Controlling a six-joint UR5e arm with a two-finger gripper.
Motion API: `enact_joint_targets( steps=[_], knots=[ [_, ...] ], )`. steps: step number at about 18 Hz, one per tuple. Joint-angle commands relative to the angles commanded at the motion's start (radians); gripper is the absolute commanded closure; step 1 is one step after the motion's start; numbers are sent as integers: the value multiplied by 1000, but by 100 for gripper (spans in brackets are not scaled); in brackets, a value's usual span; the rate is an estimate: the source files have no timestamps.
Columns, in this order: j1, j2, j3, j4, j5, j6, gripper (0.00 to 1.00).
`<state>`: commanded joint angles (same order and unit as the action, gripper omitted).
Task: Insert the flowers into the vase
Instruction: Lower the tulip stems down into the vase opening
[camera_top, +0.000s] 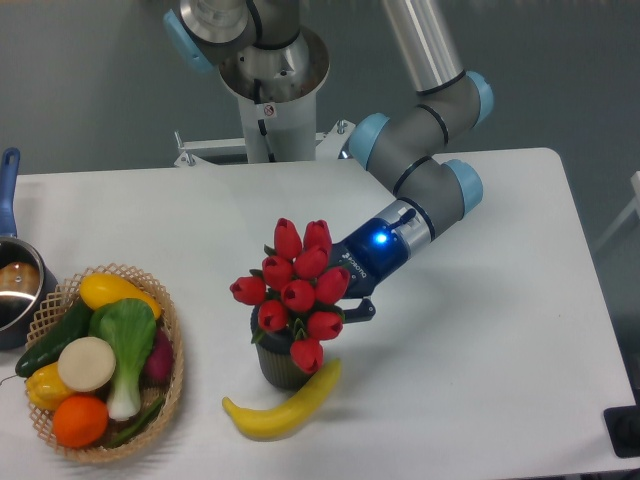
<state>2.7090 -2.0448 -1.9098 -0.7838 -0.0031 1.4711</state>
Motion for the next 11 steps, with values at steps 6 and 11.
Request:
enact_joint_targets(
  steps=[6,11],
  knots=[
    [-2,2,0,2,23,-2,71],
    [-5,0,2,3,38,0,69]
  ],
)
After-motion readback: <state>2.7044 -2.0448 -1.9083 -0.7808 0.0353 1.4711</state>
